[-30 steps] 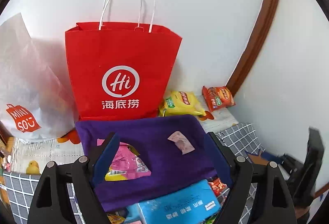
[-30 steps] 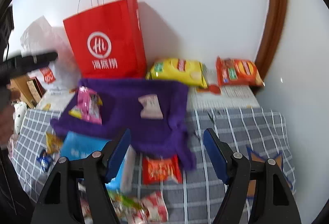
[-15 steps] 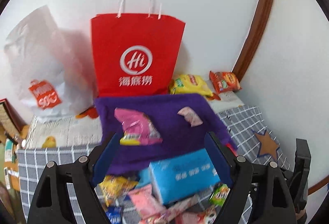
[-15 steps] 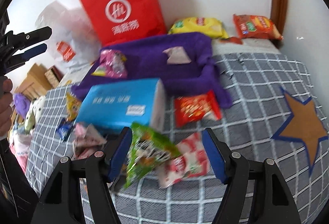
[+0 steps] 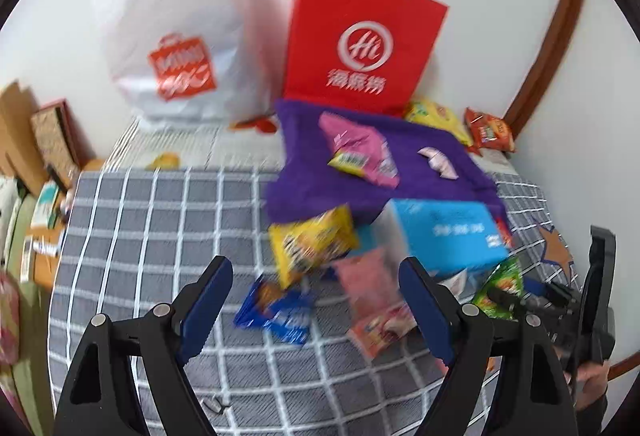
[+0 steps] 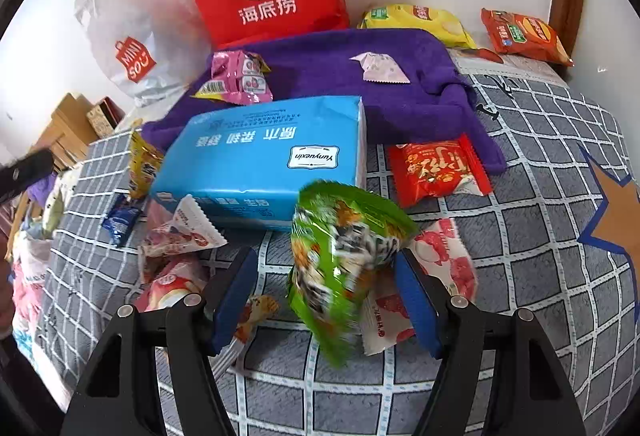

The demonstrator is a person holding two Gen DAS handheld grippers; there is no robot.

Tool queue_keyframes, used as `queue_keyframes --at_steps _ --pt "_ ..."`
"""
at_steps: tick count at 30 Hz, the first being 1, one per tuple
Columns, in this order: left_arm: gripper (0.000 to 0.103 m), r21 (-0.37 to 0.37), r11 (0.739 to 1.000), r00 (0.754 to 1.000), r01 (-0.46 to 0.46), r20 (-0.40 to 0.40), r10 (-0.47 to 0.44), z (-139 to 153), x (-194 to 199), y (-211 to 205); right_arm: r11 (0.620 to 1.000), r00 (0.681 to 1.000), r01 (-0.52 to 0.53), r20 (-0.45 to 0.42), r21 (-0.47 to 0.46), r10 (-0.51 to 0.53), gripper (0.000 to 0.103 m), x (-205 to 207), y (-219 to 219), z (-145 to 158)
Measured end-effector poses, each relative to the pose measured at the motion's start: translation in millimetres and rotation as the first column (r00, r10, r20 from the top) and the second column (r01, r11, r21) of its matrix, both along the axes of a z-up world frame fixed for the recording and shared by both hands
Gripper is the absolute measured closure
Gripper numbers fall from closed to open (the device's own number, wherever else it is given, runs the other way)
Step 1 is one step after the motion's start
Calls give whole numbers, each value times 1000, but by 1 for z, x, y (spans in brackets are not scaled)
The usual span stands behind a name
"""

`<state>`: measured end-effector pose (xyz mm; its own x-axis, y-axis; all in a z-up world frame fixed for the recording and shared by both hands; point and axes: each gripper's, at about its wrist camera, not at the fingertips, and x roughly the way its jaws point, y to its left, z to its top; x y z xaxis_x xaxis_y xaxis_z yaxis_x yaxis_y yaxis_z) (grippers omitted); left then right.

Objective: Organize snacks
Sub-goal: 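Grasp the blue snack packet with the left tool while the right tool grasps the green bag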

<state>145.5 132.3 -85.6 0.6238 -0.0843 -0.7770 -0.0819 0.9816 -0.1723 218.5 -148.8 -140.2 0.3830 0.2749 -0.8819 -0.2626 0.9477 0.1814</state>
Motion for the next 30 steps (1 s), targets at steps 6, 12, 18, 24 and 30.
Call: queue_keyframes --at_steps 6,12,18,24,30 --pt "19 -17 1000 1000 -5 -23 5 -16 -14 12 1000 1000 16 -6 -7 -16 57 1 -2 -5" --pt "19 2 1000 998 -9 -60 9 -39 -13 10 1000 996 31 79 4 -31 59 -16 -19 15" --pt "19 76 997 996 -31 -84 37 -70 -2 6 999 989 22 149 -34 -17 59 -31 -40 15" --pt "19 133 990 998 -42 -47 49 -92 3 -1 999 982 38 182 12 -40 59 -31 -52 2" --pt "20 167 986 997 -6 -79 19 -103 6 -8 1000 973 24 232 -15 -20 59 -30 -44 -4"
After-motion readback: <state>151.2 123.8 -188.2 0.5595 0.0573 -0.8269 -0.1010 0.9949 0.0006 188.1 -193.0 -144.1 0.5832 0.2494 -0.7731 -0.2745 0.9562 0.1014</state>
